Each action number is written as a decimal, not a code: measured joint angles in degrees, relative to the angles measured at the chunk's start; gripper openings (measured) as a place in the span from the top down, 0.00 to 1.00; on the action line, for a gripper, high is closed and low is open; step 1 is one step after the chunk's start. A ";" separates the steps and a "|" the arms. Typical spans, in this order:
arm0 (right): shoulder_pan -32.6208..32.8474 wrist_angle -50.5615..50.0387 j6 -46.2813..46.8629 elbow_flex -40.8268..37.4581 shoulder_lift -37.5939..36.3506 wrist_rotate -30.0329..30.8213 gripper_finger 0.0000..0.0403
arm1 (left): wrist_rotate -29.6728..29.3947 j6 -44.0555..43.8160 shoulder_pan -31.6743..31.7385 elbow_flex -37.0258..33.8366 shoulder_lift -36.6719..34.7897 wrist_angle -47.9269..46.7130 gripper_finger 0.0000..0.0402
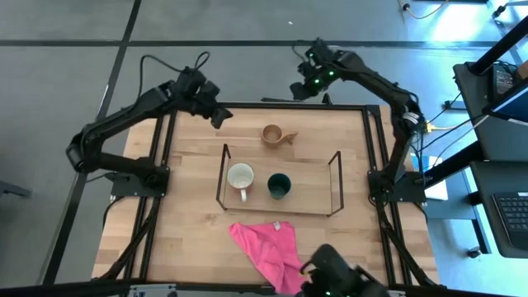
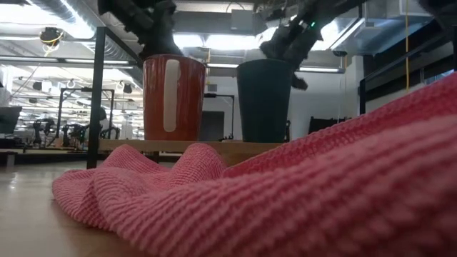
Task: Stack small to large cups/mugs on shelf
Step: Move wooden mug from the bottom to the top
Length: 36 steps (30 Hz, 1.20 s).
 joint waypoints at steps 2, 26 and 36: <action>0.43 -0.25 -1.02 -0.02 2.42 -0.82 0.88 | -0.44 -1.27 0.67 -2.09 -1.61 0.21 0.79; 6.52 -7.84 -9.27 -0.04 14.95 7.99 0.88 | -1.51 -3.15 3.56 -10.73 -5.70 0.25 0.79; 6.52 -8.09 -7.72 -0.04 17.51 8.60 0.88 | -1.44 -2.56 3.56 -10.73 -5.70 0.25 0.78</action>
